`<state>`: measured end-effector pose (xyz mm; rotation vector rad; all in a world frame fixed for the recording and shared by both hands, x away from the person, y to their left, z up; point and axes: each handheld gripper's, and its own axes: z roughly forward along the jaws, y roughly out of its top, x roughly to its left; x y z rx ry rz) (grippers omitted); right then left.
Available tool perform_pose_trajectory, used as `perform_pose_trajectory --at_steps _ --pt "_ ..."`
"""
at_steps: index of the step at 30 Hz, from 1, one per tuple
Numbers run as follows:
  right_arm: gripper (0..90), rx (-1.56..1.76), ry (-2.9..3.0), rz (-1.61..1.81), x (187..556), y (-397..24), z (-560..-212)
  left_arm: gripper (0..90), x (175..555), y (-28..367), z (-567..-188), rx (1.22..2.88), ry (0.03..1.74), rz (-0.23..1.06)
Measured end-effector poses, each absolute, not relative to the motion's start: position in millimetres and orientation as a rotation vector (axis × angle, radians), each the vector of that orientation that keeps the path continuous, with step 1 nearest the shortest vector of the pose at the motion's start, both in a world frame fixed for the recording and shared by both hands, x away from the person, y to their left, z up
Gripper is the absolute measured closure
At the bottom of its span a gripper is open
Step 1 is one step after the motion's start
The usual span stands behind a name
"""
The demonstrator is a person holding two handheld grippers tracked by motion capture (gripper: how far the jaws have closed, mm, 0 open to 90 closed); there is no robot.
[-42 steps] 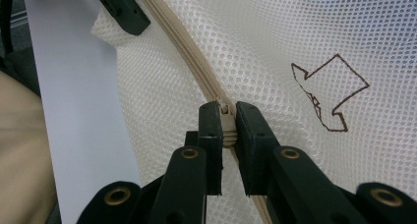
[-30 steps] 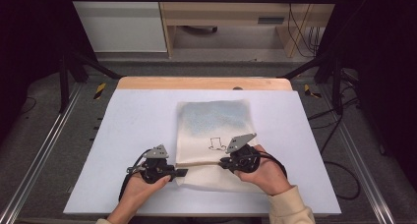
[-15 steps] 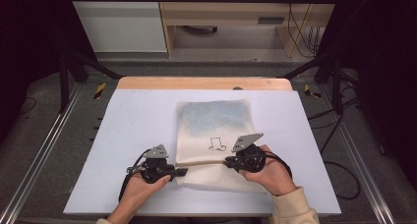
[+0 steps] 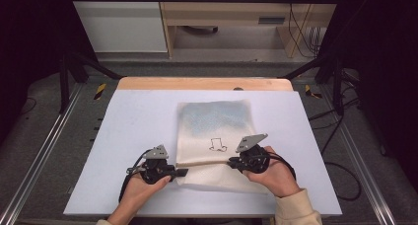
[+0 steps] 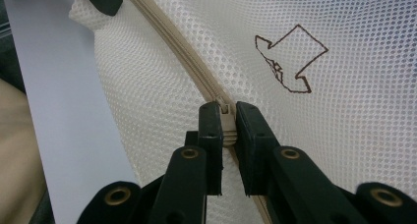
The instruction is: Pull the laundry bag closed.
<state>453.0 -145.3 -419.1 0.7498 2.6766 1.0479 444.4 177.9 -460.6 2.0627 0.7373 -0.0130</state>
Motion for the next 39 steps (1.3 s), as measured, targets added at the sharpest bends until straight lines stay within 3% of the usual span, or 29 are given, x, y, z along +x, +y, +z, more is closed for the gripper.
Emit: perform_pose_trajectory --at_steps 39 --pt "82.1 0.825 2.644 1.032 447 -173 -425 82.0 444 178 -462 2.079 0.739 0.009"
